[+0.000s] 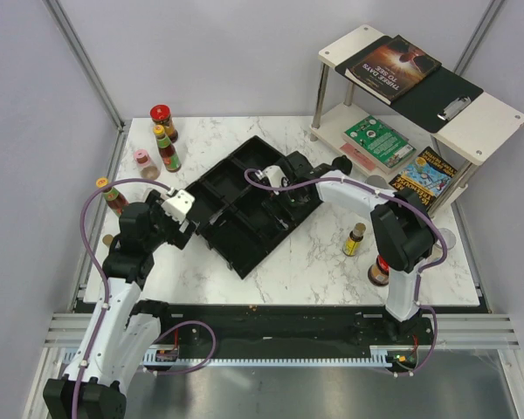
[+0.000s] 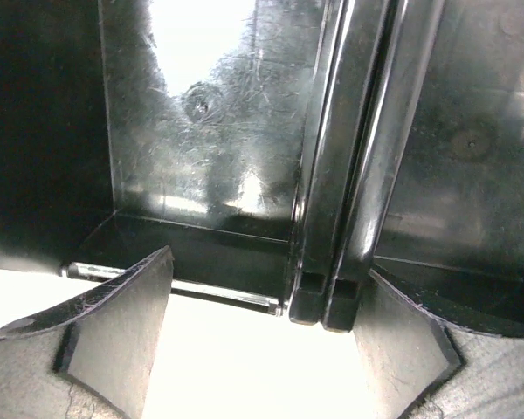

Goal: Organize the condiment bottles
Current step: Move the storage box to the center of the board.

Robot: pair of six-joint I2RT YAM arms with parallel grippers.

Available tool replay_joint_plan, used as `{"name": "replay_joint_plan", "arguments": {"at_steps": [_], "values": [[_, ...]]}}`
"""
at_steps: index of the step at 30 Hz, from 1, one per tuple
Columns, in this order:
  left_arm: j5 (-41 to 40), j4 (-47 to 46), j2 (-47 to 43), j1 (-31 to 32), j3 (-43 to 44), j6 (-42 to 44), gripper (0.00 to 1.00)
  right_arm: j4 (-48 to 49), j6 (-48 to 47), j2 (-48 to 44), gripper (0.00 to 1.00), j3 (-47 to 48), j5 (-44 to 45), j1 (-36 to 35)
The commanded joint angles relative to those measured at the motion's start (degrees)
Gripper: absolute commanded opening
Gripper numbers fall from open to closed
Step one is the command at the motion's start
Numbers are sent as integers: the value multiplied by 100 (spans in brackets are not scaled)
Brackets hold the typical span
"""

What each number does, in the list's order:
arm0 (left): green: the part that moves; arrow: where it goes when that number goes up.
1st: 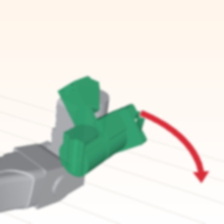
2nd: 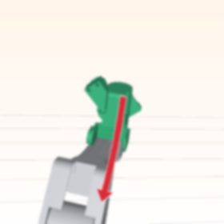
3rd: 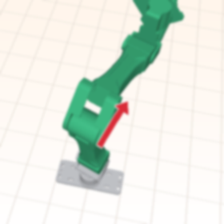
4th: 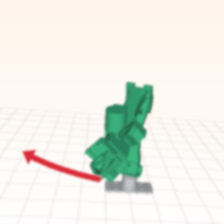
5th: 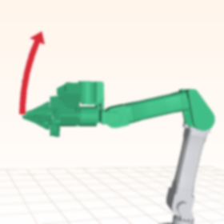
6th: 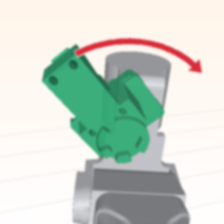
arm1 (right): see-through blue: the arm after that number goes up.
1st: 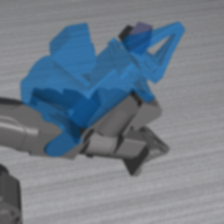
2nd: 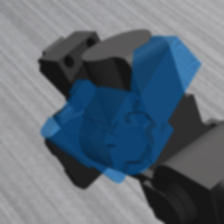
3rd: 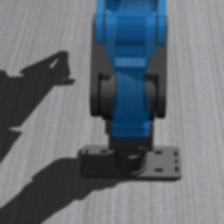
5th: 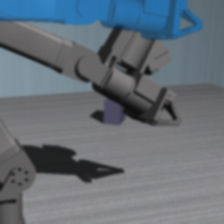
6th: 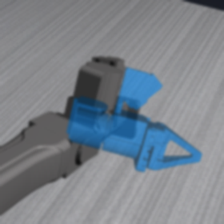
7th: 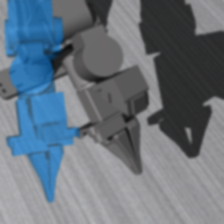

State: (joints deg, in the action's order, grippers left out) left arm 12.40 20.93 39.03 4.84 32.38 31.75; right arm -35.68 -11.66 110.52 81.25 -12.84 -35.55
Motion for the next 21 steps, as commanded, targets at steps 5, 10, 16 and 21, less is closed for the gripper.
{"name": "replay_joint_plan", "arguments": {"at_steps": [5,10,16,21], "values": [[140,-142,-88,-53,-30,-178,98,-386,103,-443,85,-329,-930,-286],[157,-142,-88,-53,-30,-178,98,-870,-354,-689,86,-583,-1431,-531],[183,-150,-88,-62,-39,-186,98,-1028,-1030,-1129,98,-322,-906,-593],[227,-142,-88,-89,-39,-178,98,-1467,-1785,-1348,98,425,53,-593]]}}
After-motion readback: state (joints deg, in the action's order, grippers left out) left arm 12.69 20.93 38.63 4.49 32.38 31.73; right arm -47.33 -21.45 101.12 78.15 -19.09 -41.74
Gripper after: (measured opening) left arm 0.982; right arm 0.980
